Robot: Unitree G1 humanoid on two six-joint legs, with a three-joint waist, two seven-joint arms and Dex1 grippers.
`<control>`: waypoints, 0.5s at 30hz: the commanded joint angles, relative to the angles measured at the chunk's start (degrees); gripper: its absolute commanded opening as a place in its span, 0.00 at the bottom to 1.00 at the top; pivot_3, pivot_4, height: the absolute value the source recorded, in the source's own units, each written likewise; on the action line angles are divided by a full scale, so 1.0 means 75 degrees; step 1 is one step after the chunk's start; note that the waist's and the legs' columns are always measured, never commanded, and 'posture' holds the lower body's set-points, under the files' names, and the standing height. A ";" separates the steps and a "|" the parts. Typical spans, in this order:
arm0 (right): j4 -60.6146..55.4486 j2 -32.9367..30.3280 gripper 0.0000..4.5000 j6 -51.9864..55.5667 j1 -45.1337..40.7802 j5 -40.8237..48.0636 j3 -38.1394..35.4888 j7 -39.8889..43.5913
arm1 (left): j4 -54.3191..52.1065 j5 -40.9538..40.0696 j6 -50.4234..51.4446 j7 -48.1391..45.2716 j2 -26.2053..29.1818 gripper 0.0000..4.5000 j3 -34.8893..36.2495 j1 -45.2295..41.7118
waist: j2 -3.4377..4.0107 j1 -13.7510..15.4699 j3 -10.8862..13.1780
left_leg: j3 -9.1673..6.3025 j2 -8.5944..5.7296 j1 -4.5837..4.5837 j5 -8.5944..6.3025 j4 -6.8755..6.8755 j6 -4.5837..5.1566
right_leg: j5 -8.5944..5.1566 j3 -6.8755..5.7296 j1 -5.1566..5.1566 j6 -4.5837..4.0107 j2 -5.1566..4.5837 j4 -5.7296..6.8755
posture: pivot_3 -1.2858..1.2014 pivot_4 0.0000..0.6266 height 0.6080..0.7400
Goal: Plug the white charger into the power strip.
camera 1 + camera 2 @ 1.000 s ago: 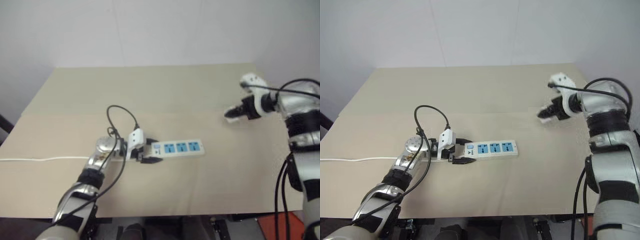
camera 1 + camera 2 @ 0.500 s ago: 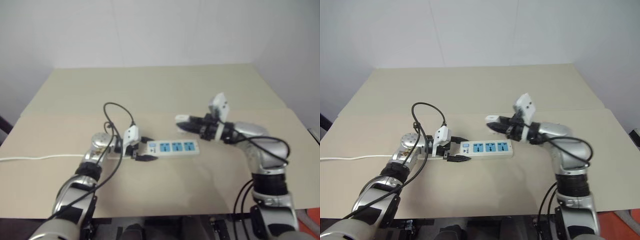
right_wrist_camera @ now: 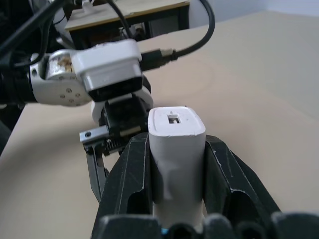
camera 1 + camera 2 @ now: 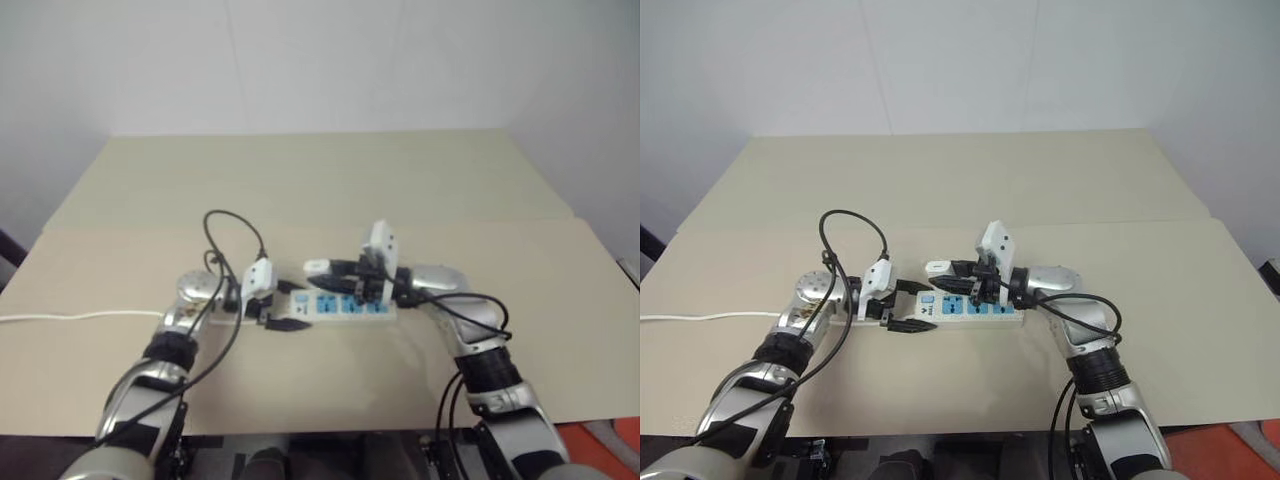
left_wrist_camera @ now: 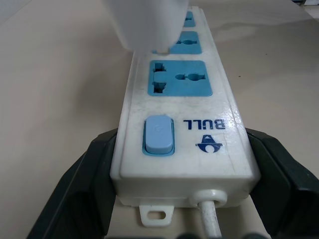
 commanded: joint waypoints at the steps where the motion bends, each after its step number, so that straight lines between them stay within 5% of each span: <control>1: 0.0147 0.0117 0.24 -0.0426 -0.0089 0.0001 0.0059 0.0063 | -0.0370 0.0093 0.0121 -0.0003 0.0164 0.73 -0.0083 0.0166 | 0.0000 0.0000 0.0000 | 0.0000 0.0000 0.0000 0.0000 0.0000 0.0000 | 0.0000 0.0000 -0.0001 0.0000 0.0000 0.0000 | 0.52 0.24 1.00; 15: 0.1038 -0.0111 0.24 -0.1372 0.0354 -0.0388 0.0340 0.0391 | -0.0865 0.0092 0.0379 0.0186 0.0222 0.73 -0.0132 0.0518 | -0.0001 0.0010 -0.0002 | 0.0000 0.0000 0.0022 -0.0001 -0.0004 0.0002 | 0.0000 0.0002 0.0017 -0.0001 0.0000 0.0001 | 0.52 0.24 1.00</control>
